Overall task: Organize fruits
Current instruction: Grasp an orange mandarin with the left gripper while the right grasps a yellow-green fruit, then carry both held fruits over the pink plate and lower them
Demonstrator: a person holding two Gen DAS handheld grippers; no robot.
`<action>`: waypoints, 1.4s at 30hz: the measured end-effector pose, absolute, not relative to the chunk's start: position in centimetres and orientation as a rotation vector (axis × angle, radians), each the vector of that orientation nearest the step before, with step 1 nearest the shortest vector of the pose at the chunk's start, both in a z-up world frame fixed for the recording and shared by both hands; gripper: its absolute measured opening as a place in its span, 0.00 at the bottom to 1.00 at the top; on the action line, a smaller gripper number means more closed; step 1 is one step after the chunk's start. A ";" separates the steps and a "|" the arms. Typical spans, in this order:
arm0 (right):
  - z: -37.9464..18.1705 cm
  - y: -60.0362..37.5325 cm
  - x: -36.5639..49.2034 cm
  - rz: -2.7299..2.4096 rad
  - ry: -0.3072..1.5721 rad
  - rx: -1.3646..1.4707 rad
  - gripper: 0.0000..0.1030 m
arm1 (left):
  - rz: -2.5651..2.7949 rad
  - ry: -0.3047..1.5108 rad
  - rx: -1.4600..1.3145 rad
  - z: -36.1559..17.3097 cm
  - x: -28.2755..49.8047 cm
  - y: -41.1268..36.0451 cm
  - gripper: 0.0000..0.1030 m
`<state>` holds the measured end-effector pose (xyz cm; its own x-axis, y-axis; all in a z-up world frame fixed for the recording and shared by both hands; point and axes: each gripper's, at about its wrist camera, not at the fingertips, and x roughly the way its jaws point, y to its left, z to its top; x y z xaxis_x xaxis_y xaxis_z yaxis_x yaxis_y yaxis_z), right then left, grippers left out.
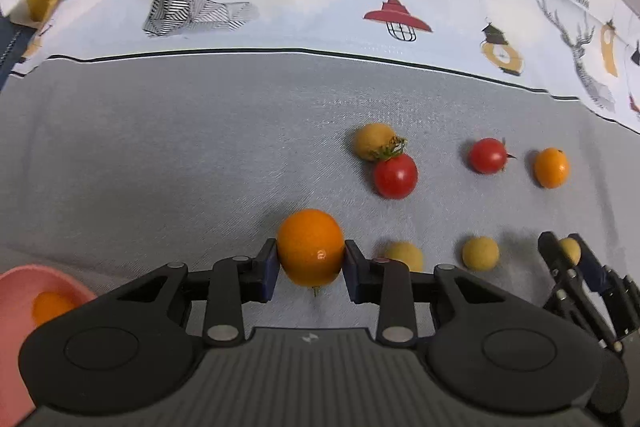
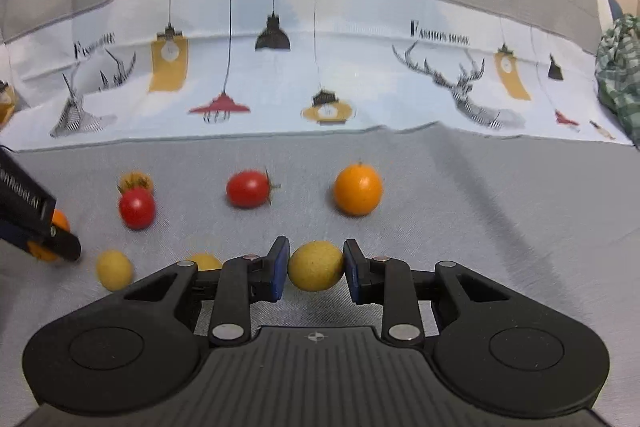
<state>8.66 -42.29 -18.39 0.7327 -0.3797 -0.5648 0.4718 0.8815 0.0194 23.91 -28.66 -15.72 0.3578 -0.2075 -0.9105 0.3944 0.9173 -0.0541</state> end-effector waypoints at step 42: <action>-11.0 -16.4 6.9 0.106 0.733 0.033 0.30 | -0.173 1.083 0.033 -9.9 13.6 -2.1 0.36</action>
